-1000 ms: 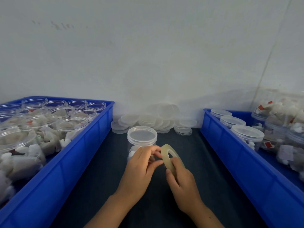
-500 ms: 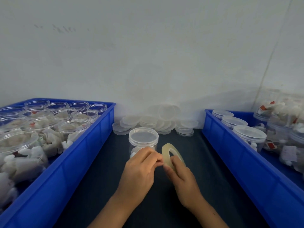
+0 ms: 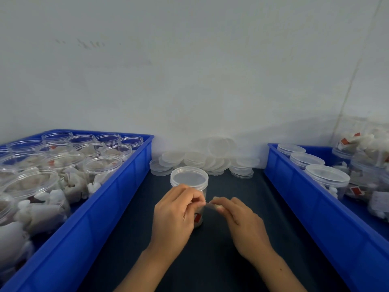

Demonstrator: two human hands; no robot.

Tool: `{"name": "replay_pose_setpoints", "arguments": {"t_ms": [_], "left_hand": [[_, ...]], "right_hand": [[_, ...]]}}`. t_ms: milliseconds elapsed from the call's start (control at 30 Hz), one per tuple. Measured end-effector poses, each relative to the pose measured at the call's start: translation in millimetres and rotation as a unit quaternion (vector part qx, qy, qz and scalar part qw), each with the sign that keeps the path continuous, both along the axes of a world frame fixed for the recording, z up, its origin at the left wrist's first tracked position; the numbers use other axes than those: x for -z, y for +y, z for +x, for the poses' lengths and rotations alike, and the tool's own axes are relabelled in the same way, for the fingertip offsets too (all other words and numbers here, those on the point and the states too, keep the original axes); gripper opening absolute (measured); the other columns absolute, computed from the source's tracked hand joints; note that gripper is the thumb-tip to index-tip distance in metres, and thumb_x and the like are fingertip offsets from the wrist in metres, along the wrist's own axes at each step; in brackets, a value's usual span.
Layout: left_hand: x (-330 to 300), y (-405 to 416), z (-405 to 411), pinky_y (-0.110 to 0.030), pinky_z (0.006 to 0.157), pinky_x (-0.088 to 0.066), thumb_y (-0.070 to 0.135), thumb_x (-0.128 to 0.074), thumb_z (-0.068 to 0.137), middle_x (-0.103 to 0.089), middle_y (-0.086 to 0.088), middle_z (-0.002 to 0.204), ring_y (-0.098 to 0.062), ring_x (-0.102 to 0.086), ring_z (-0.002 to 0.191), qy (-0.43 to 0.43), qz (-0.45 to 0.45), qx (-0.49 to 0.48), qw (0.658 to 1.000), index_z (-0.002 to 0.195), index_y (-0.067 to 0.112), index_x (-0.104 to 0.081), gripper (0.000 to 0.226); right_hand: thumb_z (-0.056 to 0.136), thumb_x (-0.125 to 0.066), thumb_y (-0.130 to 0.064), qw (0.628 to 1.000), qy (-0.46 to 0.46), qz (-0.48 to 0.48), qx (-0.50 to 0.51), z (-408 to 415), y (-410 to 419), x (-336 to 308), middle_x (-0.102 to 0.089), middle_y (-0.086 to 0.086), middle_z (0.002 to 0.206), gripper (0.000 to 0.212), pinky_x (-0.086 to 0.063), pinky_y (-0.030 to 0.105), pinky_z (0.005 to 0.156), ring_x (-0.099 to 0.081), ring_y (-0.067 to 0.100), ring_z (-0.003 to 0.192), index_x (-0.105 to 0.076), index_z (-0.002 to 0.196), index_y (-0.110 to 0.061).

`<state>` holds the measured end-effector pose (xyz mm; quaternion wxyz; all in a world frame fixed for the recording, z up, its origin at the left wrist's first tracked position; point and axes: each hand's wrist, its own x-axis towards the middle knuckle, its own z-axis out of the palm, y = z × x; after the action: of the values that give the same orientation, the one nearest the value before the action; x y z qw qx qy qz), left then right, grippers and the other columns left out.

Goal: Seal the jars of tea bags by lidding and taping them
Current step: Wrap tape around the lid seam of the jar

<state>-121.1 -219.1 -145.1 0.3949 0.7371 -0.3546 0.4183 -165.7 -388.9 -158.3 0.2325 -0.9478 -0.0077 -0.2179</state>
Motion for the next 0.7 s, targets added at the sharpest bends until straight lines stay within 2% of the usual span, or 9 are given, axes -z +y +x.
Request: {"name": "replay_pose_setpoints", "arguments": {"t_ms": [67,200,300,367,433,467,533,600,700], "left_hand": [[-0.2,3.4,1.9,-0.024,0.062,-0.052,0.007,-0.078,0.076,-0.065,0.010,0.078,-0.004,-0.059,0.072,-0.001,-0.005,-0.022,1.000,0.076,0.015,-0.069,0.012],[-0.7,8.4,5.9,-0.020,0.061,-0.052,0.022,-0.072,0.080,-0.067,0.011,0.080,-0.006,-0.060,0.074,0.008,-0.038,-0.035,0.999,0.081,0.016,-0.071,0.007],[0.1,10.1,7.2,-0.015,0.064,-0.050,0.023,-0.073,0.079,-0.065,0.015,0.082,-0.002,-0.059,0.075,0.038,-0.081,-0.031,0.996,0.082,0.017,-0.071,0.007],[2.7,9.3,7.4,-0.019,0.065,-0.051,0.016,-0.076,0.078,-0.063,0.017,0.083,-0.003,-0.059,0.078,0.059,-0.107,-0.044,0.992,0.082,0.017,-0.069,0.008],[6.3,6.9,8.6,-0.026,0.067,-0.052,0.012,-0.076,0.077,-0.061,0.011,0.090,-0.008,-0.058,0.086,0.071,-0.127,-0.067,0.987,0.081,0.015,-0.068,0.009],[7.8,5.3,9.0,-0.026,0.072,-0.051,0.010,-0.077,0.077,-0.059,0.006,0.097,-0.013,-0.057,0.092,0.077,-0.135,-0.075,0.985,0.080,0.014,-0.068,0.011],[10.8,3.0,9.5,-0.015,0.085,-0.043,0.006,-0.078,0.077,-0.055,0.002,0.108,-0.016,-0.054,0.104,0.095,-0.144,-0.079,0.982,0.079,0.014,-0.066,0.014],[14.3,1.2,9.7,-0.005,0.090,-0.034,0.007,-0.077,0.079,-0.054,0.003,0.116,-0.012,-0.051,0.113,0.120,-0.147,-0.066,0.980,0.080,0.014,-0.065,0.014],[19.3,0.3,11.1,-0.001,0.094,-0.028,0.008,-0.073,0.083,-0.051,0.008,0.131,0.006,-0.041,0.124,0.157,-0.151,-0.044,0.975,0.082,0.014,-0.062,0.013]], "right_hand": [[0.102,-0.037,-0.036,1.000,0.008,0.023,-0.002,0.7,2.3,0.6,-0.045,-0.014,0.087,0.025,-0.042,0.019,0.064,-0.051,0.006,0.075,-0.058,0.111,-0.048],[0.099,-0.047,-0.032,0.995,-0.003,0.096,0.012,0.9,12.5,-4.1,-0.046,-0.013,0.092,0.019,-0.045,0.024,0.064,-0.051,0.007,0.075,-0.059,0.084,-0.036],[0.095,-0.048,-0.043,0.997,-0.054,0.048,0.033,3.4,19.8,-16.5,-0.045,-0.012,0.092,0.020,-0.046,0.028,0.065,-0.050,0.009,0.077,-0.058,0.081,-0.032],[0.095,-0.048,-0.043,0.995,-0.087,-0.013,0.044,4.5,24.5,-25.1,-0.043,-0.012,0.092,0.024,-0.040,0.026,0.061,-0.048,0.009,0.075,-0.063,0.087,-0.026],[0.096,-0.048,-0.042,0.992,-0.097,-0.063,0.051,6.0,27.4,-31.4,-0.042,-0.011,0.094,0.025,-0.033,0.023,0.057,-0.045,0.010,0.071,-0.064,0.090,-0.024],[0.097,-0.046,-0.042,0.991,-0.092,-0.079,0.053,7.1,28.1,-33.8,-0.042,-0.010,0.095,0.026,-0.033,0.023,0.056,-0.045,0.010,0.069,-0.063,0.090,-0.025],[0.098,-0.040,-0.046,0.991,-0.072,-0.100,0.060,9.1,27.6,-36.1,-0.042,-0.009,0.098,0.028,-0.038,0.023,0.057,-0.047,0.009,0.068,-0.061,0.091,-0.028],[0.099,-0.036,-0.047,0.989,-0.055,-0.117,0.067,11.0,26.7,-36.7,-0.041,-0.009,0.099,0.029,-0.037,0.020,0.056,-0.046,0.008,0.067,-0.059,0.092,-0.030],[0.100,-0.034,-0.047,0.986,-0.033,-0.141,0.076,12.3,26.5,-37.3,-0.039,-0.010,0.101,0.029,-0.028,0.015,0.051,-0.042,0.006,0.064,-0.058,0.094,-0.031]]}}
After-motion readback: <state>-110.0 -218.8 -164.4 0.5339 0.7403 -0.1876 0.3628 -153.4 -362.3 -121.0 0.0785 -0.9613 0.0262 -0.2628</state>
